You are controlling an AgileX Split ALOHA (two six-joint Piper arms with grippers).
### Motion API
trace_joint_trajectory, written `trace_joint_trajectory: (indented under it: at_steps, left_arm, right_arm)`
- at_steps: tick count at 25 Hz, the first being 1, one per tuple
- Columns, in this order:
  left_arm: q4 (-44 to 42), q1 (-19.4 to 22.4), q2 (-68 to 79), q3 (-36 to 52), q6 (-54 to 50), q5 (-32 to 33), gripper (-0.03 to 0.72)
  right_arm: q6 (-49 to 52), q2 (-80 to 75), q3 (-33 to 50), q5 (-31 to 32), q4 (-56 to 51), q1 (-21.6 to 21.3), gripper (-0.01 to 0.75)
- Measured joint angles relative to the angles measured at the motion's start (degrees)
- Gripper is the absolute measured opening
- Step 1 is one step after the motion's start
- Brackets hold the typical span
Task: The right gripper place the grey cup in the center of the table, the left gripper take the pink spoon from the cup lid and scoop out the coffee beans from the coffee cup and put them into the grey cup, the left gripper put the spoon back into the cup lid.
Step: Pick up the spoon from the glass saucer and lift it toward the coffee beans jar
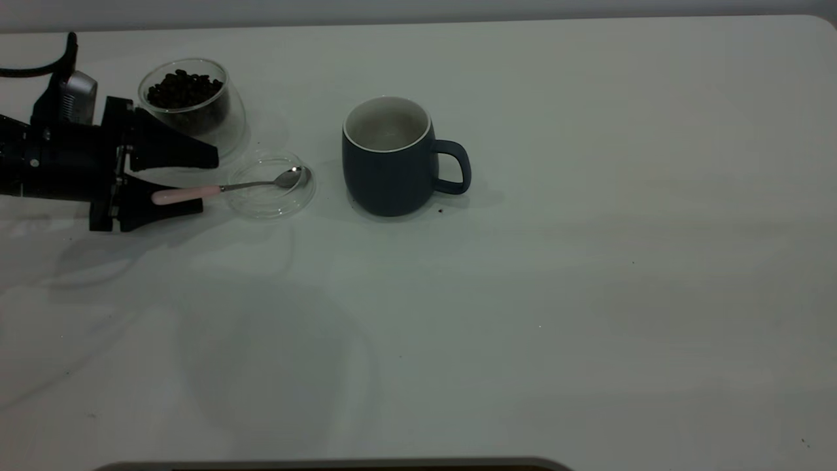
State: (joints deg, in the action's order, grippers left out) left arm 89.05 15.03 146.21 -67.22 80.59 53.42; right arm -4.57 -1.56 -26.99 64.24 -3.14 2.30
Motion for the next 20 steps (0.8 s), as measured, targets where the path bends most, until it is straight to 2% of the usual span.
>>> trace_joint_trajectory:
  at_steps: [3,11,20]
  left_arm:
    - [0.38,0.0,0.0,0.0,-1.92,0.16,0.666]
    - [1.12,0.0,0.0,0.0,-4.55,0.66,0.496]
    - [3.18,0.0,0.0,0.0,-4.63,0.97,0.41]
  right_arm:
    - [0.0,0.0,0.0,0.0,0.0,0.0,0.591]
    - [0.0,0.0,0.0,0.0,0.0,0.0,0.591]
    - [0.0,0.0,0.0,0.0,0.0,0.0,0.591]
